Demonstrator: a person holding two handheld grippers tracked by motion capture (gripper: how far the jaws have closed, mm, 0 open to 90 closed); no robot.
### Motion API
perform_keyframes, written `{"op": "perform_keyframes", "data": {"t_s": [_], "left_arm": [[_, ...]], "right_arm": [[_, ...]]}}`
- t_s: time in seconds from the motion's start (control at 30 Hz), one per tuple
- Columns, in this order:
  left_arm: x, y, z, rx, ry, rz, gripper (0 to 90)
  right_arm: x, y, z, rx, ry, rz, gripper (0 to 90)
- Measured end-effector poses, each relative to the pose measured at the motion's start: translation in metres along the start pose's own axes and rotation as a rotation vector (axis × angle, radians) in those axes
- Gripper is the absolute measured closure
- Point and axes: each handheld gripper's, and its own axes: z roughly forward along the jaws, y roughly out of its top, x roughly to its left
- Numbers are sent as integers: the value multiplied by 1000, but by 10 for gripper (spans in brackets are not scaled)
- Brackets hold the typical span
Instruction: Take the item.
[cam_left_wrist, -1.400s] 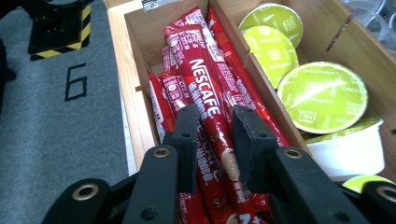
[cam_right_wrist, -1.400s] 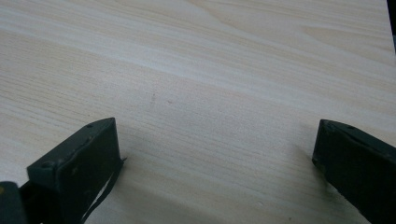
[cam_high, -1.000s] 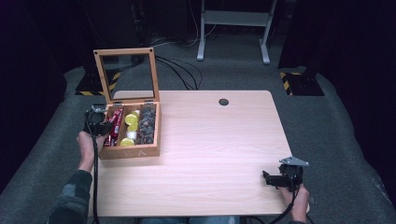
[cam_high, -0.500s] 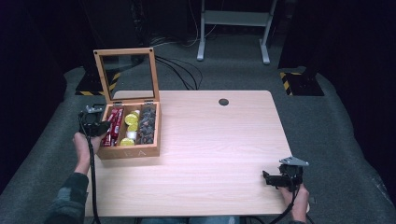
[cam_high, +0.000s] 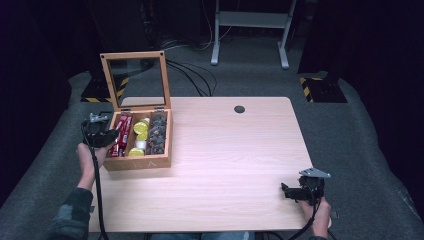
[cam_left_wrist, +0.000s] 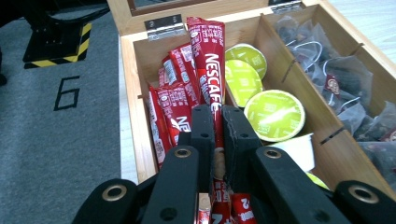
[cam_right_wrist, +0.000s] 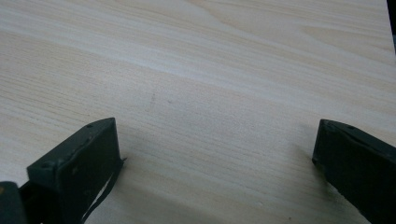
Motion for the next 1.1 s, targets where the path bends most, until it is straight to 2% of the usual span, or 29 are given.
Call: {"op": "perform_keyframes", "data": {"t_s": [0.37, 0.4, 0.77, 1.1], "left_arm": [[-10, 2, -10, -24, -20, 26, 835], [-12, 2, -10, -34, -22, 19, 835], [-29, 6, -15, -46, -57, 58, 835], [-45, 12, -18, -66, -84, 77, 835]], "right_arm": [[0, 0, 0, 0, 0, 0, 1], [0, 0, 0, 0, -1, 0, 1], [0, 0, 0, 0, -1, 1, 1], [0, 0, 0, 0, 0, 2, 1]]}}
